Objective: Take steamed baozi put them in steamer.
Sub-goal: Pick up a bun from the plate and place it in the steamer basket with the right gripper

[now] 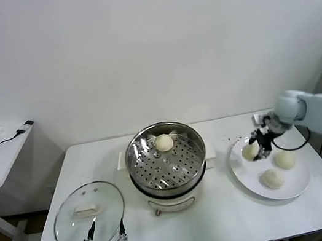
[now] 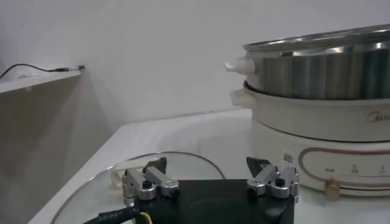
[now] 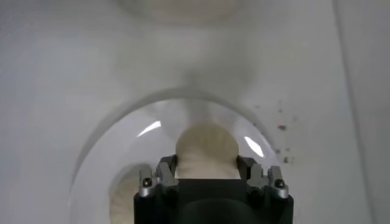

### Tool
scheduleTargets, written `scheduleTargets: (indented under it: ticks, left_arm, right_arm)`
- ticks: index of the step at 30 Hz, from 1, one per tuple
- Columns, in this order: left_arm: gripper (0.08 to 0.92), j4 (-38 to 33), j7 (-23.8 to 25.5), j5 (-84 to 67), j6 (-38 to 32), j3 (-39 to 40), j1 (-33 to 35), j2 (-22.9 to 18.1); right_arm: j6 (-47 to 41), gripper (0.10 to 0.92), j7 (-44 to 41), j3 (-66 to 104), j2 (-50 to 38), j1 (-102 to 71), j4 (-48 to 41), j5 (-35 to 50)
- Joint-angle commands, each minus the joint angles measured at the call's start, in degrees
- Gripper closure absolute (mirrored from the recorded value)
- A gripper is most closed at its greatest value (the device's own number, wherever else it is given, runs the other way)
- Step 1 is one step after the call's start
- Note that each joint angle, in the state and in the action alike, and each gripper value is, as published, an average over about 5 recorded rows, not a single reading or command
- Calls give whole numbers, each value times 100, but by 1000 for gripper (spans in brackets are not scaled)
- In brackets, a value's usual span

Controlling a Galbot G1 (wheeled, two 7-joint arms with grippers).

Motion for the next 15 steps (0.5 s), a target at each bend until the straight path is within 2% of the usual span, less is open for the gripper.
scheduleTargets:
  ticks: [1, 8, 15]
  left_arm:
    - [177, -67, 10, -1, 44, 53, -40, 28]
    - [177, -136, 12, 7, 90, 119, -55, 37]
    - [177, -200, 5, -11, 90, 97, 22, 62]
  right_arm:
    - [-70, 372, -158, -865, 213, 2622, 783, 1676]
    - [-813, 372, 701, -596, 1278, 2881, 1861, 3155]
    - [-1191, 372, 1160, -616, 2441, 2165, 1887, 3498]
